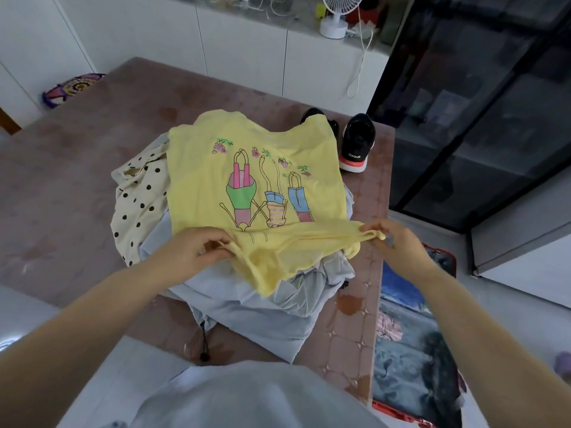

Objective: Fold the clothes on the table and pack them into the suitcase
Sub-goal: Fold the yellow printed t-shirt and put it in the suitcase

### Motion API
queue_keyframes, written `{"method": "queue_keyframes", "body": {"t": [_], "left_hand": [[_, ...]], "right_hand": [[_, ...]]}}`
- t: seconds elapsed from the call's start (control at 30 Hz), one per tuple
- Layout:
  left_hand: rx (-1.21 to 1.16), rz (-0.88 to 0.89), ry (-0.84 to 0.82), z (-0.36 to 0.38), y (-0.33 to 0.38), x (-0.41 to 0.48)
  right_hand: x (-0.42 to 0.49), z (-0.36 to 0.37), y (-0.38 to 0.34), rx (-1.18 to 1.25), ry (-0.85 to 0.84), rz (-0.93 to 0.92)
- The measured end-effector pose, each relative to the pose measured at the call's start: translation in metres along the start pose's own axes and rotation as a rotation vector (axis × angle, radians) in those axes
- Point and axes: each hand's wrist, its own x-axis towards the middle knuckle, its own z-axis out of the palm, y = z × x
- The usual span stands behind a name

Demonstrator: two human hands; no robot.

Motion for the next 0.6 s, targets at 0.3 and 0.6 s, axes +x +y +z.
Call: {"method": "queue_keyframes", "body": {"t": [0.3,0.6], "left_hand": [[-0.278,-0.122,-0.060,-0.059,0.002,-0.043],[-0.426,-0.189,0.221,-0.100,-0.002,0.014]], "right_hand": [[-0.036,-0.024,-0.016,-0.013,-0.117,-0.025],[0.046,-0.065,-0.063,-0.382,-0.574,0.026]]}}
